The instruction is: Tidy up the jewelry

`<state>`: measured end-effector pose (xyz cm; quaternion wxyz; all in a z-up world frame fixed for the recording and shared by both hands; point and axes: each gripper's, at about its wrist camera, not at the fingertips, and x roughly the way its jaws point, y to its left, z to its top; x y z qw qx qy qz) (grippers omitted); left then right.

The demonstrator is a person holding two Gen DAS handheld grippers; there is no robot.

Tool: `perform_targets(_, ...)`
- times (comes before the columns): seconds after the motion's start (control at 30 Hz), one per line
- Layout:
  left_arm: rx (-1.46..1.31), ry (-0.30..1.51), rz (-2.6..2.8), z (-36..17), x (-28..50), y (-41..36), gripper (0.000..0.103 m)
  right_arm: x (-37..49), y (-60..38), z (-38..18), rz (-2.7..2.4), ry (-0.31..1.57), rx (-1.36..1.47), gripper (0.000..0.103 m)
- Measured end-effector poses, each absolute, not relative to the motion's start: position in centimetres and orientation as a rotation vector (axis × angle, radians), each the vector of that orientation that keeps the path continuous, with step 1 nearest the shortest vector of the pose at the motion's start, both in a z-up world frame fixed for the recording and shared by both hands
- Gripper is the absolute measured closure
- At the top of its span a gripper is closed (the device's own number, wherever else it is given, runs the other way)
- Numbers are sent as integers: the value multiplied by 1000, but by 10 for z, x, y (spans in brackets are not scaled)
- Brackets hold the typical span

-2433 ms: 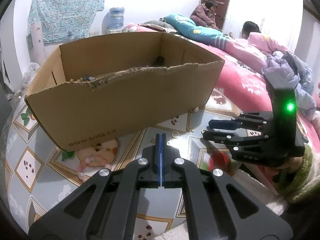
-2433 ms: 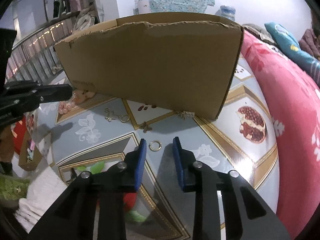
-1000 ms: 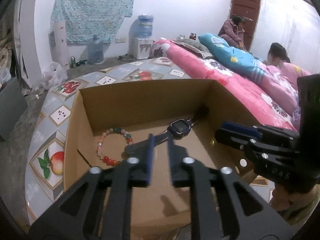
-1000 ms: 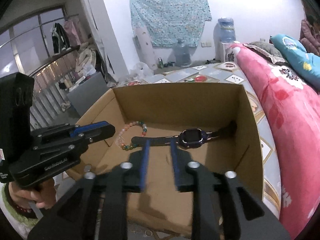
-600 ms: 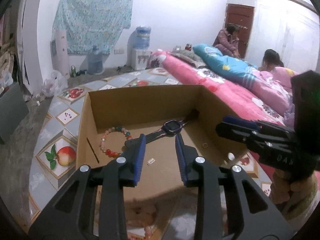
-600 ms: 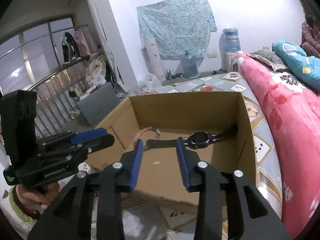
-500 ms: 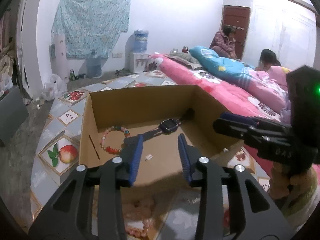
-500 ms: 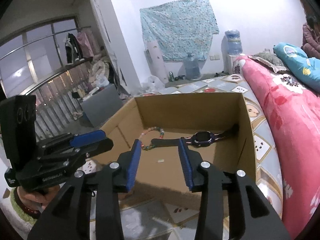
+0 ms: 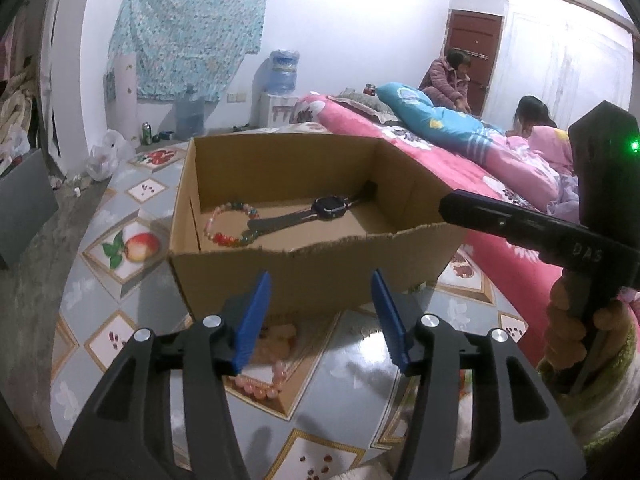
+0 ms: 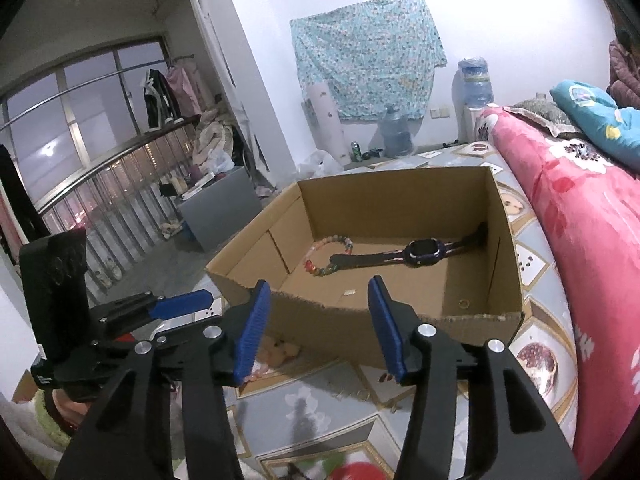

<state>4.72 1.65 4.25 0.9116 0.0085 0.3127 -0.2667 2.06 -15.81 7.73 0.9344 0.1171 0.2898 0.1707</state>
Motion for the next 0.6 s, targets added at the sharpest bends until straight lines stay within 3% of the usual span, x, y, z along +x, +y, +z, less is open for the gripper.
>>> perform_targets(0.6, 62, 657, -554, 35, 36, 3, 42, 10, -156, 79, 362, 590, 245, 44)
